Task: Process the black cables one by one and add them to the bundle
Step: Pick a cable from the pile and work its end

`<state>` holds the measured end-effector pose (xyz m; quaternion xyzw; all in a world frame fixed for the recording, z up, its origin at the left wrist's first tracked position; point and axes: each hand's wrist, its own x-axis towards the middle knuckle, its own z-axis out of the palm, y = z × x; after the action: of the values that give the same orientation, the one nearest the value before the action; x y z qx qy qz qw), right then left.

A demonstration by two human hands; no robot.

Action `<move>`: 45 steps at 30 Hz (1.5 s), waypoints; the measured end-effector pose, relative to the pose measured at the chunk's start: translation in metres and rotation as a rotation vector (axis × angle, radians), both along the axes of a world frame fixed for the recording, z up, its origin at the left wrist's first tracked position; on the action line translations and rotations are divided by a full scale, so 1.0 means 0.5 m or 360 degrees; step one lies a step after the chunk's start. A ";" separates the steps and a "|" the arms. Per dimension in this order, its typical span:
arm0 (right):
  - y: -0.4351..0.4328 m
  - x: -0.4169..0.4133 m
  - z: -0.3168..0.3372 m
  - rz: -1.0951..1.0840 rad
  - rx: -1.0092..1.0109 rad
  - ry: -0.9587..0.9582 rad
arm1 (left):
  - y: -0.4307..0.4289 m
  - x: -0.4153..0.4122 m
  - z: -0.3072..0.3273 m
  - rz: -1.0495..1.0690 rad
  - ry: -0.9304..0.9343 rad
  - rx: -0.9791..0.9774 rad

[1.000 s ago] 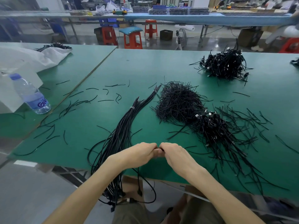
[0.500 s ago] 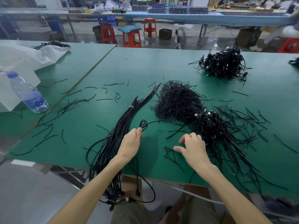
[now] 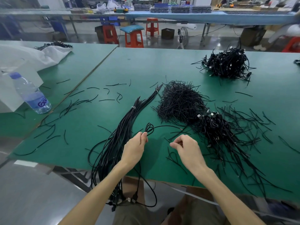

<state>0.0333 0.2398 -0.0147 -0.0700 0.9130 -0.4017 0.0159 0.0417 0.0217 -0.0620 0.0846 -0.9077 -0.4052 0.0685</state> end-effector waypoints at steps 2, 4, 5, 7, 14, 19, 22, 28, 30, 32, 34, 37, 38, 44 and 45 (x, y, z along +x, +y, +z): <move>-0.019 0.010 0.011 0.0021 -0.0298 -0.0129 | 0.001 -0.001 0.000 0.0007 -0.0003 -0.0012; -0.040 0.017 0.017 0.0083 -0.0518 -0.0255 | 0.003 -0.002 0.001 0.0005 -0.0015 -0.0042; -0.051 0.019 0.018 0.0101 -0.0624 -0.0342 | 0.003 -0.002 0.001 -0.0001 -0.0023 -0.0062; -0.073 0.020 0.017 0.0085 -0.0838 -0.0558 | 0.003 -0.002 0.005 -0.0032 -0.0034 -0.0089; -0.105 0.005 0.012 -0.0116 -0.1499 -0.1012 | 0.003 0.018 0.012 -0.0367 0.0030 -0.0243; -0.100 0.002 -0.001 -0.0159 -0.1622 -0.1073 | -0.001 0.020 0.008 -0.0404 0.0016 -0.0159; -0.098 0.003 -0.004 -0.0081 -0.1628 -0.1054 | -0.004 0.020 0.010 -0.0432 0.0010 -0.0072; -0.107 -0.004 -0.009 -0.0068 -0.1517 -0.0879 | -0.005 0.021 0.012 -0.0423 0.0040 0.0097; -0.108 -0.006 -0.010 -0.0040 -0.1468 -0.0840 | -0.004 0.019 0.012 -0.0404 0.0068 0.0149; -0.110 -0.006 -0.013 -0.0020 -0.1414 -0.0816 | -0.002 0.018 0.015 -0.0374 0.0081 0.0190; -0.112 -0.005 -0.016 -0.0010 -0.1361 -0.0786 | 0.001 0.019 0.018 -0.0346 0.0075 0.0191; -0.116 -0.004 -0.017 0.0031 -0.1311 -0.0735 | 0.004 0.020 0.025 -0.0321 0.0040 0.0332; -0.117 -0.004 -0.017 0.0043 -0.1294 -0.0717 | 0.004 0.020 0.027 -0.0317 0.0028 0.0391; -0.120 0.005 -0.011 0.0115 -0.1200 -0.0608 | 0.005 0.023 0.049 -0.0338 -0.0002 0.0621; -0.119 0.006 -0.010 0.0164 -0.1193 -0.0585 | 0.002 0.024 0.052 -0.0345 -0.0012 0.0659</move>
<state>0.0365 0.1801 -0.0197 -0.0436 0.6809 -0.7106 0.1721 0.0537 0.0228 -0.0362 0.0003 -0.8093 -0.5874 0.0023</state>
